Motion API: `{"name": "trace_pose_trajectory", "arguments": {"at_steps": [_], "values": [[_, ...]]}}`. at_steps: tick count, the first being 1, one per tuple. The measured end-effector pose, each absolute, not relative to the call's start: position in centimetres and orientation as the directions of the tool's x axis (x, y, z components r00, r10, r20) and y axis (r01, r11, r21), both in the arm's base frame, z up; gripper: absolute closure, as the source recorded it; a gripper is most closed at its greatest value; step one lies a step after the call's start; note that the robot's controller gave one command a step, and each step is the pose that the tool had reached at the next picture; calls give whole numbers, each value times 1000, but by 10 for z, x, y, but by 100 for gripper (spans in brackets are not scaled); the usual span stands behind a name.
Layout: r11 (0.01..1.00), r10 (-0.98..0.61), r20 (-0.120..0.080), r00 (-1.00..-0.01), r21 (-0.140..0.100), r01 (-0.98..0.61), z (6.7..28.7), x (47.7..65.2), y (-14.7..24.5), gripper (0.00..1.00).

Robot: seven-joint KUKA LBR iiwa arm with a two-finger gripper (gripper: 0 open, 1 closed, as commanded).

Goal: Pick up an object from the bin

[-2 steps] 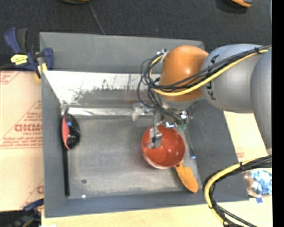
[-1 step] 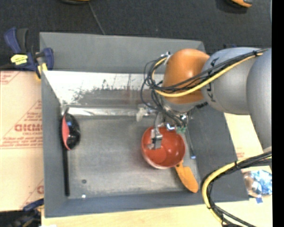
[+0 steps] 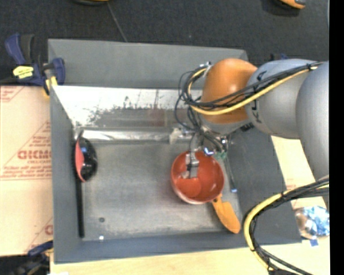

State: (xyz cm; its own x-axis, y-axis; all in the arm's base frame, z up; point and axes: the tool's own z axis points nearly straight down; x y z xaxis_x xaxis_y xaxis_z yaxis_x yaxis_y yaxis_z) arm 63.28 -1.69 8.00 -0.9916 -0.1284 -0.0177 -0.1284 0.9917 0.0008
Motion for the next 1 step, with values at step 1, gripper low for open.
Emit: {"name": "trace_pose_trajectory", "arguments": {"at_steps": [1], "values": [[996, -89, -17, -996, 0, -89, 75, 644, -30, 0]]}}
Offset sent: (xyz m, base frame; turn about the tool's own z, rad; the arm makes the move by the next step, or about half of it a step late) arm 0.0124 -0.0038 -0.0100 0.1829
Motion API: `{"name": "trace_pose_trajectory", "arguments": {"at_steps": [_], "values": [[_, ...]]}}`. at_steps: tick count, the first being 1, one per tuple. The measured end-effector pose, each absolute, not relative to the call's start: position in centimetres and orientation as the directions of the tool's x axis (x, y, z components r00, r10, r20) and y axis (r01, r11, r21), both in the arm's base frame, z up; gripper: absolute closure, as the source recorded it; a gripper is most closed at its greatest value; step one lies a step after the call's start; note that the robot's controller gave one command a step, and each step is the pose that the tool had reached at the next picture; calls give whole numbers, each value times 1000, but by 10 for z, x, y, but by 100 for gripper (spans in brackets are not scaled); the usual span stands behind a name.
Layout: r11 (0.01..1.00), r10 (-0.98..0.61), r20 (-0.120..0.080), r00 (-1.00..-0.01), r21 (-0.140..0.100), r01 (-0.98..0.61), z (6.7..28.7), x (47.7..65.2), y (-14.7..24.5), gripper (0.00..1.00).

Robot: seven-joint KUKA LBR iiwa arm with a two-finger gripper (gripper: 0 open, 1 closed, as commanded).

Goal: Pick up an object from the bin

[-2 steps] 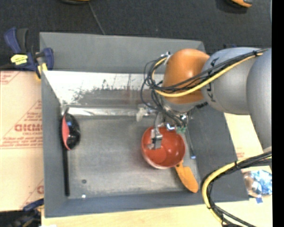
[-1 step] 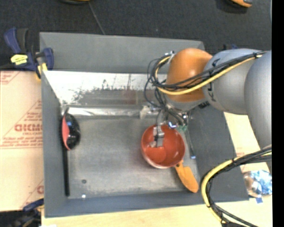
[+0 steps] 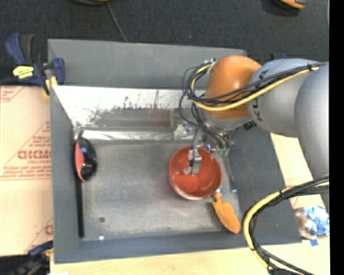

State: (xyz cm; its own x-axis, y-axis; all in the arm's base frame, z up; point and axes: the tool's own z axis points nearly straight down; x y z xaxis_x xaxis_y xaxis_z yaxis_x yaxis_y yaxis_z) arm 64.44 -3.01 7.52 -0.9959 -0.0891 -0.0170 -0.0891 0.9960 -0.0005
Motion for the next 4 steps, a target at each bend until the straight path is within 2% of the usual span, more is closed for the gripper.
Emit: {"name": "trace_pose_trajectory", "arguments": {"at_steps": [1, 2, 3, 4], "values": [[999, 53, -23, -998, 2, 53, 75, 649, -23, 100], [999, 54, -23, -998, 2, 54, 75, 649, -23, 100], [997, 73, -17, -997, 5, 73, 140, 642, -20, 100], [998, 66, -13, -998, 3, 66, 217, 648, -19, 100]]}}
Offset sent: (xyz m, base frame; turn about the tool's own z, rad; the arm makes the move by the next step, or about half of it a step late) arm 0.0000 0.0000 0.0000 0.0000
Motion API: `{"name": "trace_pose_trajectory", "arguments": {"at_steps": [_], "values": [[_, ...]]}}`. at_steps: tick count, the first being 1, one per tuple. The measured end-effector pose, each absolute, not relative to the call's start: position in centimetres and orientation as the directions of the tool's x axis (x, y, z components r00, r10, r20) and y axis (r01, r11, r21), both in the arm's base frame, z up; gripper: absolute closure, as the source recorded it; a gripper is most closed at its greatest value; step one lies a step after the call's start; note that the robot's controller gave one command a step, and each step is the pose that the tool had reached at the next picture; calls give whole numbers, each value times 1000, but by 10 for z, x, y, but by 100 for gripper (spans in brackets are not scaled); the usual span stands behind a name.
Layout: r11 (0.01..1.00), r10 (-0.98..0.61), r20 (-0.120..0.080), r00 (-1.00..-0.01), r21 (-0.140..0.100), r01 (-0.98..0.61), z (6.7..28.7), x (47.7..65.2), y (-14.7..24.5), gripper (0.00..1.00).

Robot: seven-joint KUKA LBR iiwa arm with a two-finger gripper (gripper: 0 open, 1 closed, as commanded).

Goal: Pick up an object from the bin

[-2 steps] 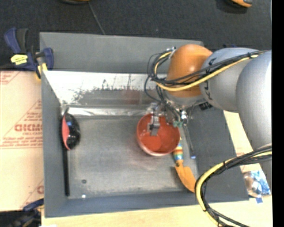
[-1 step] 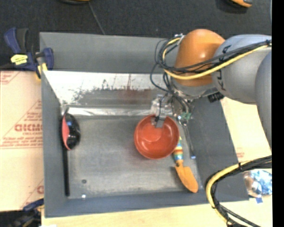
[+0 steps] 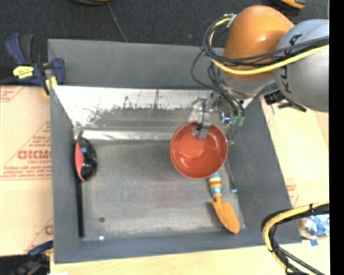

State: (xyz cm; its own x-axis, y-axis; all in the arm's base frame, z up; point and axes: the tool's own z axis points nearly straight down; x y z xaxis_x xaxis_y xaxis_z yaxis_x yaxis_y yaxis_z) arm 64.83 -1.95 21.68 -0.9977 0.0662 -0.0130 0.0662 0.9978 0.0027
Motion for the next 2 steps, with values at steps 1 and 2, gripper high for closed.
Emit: {"name": "trace_pose_trajectory", "arguments": {"at_steps": [1, 2], "values": [[985, 172, -21, -985, 7, 172, 165, 645, -23, 100], [969, 247, -15, -969, 7, 247, 171, 642, -27, 100]]}}
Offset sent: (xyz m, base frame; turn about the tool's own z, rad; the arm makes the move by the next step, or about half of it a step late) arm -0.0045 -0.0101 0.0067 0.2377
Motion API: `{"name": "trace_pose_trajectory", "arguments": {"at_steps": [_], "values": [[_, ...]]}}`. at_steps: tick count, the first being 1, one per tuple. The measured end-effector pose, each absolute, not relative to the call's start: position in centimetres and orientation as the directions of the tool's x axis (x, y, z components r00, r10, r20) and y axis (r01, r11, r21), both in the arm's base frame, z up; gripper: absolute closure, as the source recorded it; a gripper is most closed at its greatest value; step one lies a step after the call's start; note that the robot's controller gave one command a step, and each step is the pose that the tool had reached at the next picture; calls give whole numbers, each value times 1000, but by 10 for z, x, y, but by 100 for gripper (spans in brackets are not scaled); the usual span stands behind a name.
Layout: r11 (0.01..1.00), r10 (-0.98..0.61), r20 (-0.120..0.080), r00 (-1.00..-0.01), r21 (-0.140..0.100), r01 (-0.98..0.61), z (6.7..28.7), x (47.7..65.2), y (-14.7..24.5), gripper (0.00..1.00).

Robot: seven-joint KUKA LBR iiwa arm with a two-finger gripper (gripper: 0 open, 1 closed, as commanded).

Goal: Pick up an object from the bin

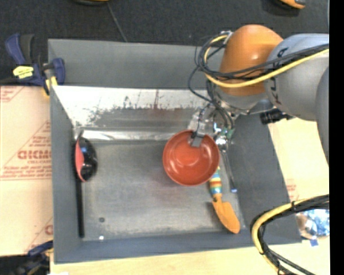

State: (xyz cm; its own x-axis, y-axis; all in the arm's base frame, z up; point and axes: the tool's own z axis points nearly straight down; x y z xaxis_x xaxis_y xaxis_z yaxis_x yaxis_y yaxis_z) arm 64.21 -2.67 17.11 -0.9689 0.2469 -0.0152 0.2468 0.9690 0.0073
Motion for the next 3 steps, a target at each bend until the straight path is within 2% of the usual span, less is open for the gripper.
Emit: {"name": "trace_pose_trajectory", "arguments": {"at_steps": [1, 2, 3], "values": [[982, 190, -31, -981, 7, 190, 144, 652, -25, 100], [985, 172, -11, -985, 5, 172, 133, 644, -23, 100], [990, 142, -31, -989, 5, 142, 142, 651, -23, 100]]}}
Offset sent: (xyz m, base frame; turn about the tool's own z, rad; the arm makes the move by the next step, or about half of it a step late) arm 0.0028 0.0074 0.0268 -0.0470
